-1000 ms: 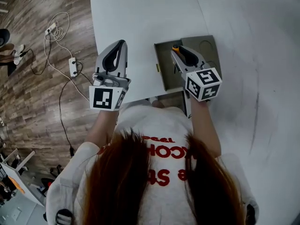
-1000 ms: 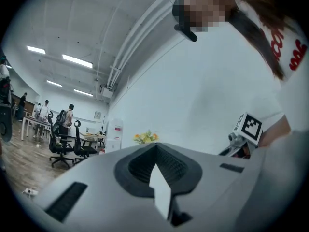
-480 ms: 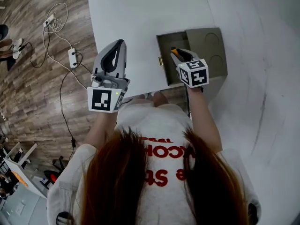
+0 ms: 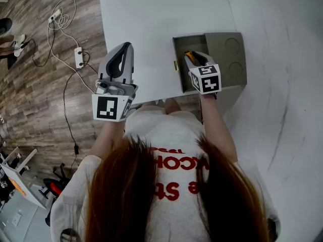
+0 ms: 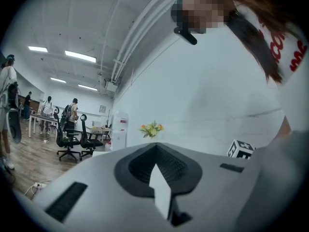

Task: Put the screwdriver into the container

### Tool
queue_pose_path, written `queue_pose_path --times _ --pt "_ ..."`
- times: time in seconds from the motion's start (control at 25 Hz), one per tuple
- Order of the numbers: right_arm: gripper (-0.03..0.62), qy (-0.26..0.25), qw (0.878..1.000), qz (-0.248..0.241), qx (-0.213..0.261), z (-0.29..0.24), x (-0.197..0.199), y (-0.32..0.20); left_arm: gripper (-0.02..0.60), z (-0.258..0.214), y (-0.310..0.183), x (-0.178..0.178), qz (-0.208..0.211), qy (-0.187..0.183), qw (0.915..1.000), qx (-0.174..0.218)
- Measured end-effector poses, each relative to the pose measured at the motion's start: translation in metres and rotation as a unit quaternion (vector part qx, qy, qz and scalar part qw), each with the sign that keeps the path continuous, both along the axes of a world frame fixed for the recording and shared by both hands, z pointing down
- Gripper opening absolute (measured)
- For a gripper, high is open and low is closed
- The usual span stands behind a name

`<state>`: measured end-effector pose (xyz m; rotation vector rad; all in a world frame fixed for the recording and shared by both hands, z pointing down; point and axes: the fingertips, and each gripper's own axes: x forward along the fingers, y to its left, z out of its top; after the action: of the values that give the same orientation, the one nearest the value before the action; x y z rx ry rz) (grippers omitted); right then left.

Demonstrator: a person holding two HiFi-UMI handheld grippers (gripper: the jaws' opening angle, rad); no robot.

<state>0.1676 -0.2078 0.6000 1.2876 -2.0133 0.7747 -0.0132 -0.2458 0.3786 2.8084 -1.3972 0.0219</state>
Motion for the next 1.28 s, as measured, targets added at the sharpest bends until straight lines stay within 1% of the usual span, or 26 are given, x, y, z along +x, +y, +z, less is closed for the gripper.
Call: queue_pose_path --times 0.04,0.12,0.16,0.2,0.28,0.36,0.44,0.56,0.72,0.84,1.0,1.28 --pt "0.102 -0.009 1.000 0.005 0.021 -0.012 0.000 -0.004 0.005 -0.001 -0.001 -0.003 -0.001 -0.003 1.0000 0.004" --pt "0.042 -0.017 0.997 0.009 0.081 -0.043 0.002 -0.015 0.005 -0.005 -0.003 -0.007 -0.006 -0.004 0.9999 0.011" --pt "0.021 -0.017 0.993 0.009 0.116 -0.061 0.002 -0.021 0.005 -0.008 -0.004 -0.008 -0.008 -0.003 0.9999 0.014" --pt "0.015 -0.016 0.988 0.008 0.154 -0.081 0.003 -0.027 0.005 -0.012 -0.005 -0.009 -0.011 -0.002 0.9998 0.018" --pt "0.006 -0.018 0.974 0.007 0.226 -0.120 0.003 -0.036 0.005 -0.017 -0.008 -0.012 -0.015 0.002 0.9995 0.029" --pt "0.005 -0.023 0.957 0.010 0.288 -0.159 0.003 -0.043 0.005 -0.024 -0.011 -0.015 -0.020 0.005 0.9990 0.040" --pt "0.005 -0.027 0.942 0.015 0.335 -0.190 0.004 -0.048 0.005 -0.030 -0.013 -0.016 -0.025 0.008 0.9984 0.050" --pt "0.005 -0.037 0.921 0.019 0.388 -0.228 0.005 -0.055 0.005 -0.041 -0.019 -0.018 -0.034 0.011 0.9972 0.066" --pt "0.005 -0.072 0.898 0.013 0.433 -0.270 -0.001 -0.058 0.005 -0.063 -0.022 -0.022 -0.045 0.017 0.9950 0.087" --pt "0.005 -0.096 0.890 0.011 0.446 -0.291 -0.007 -0.055 0.005 -0.078 -0.021 -0.025 -0.051 0.019 0.9936 0.099" --pt "0.005 -0.107 0.887 0.004 0.449 -0.302 -0.013 -0.052 0.005 -0.087 -0.022 -0.028 -0.058 0.021 0.9925 0.105" --pt "0.005 -0.113 0.889 0.003 0.444 -0.299 -0.016 -0.049 0.005 -0.086 -0.021 -0.034 -0.068 0.020 0.9920 0.105"
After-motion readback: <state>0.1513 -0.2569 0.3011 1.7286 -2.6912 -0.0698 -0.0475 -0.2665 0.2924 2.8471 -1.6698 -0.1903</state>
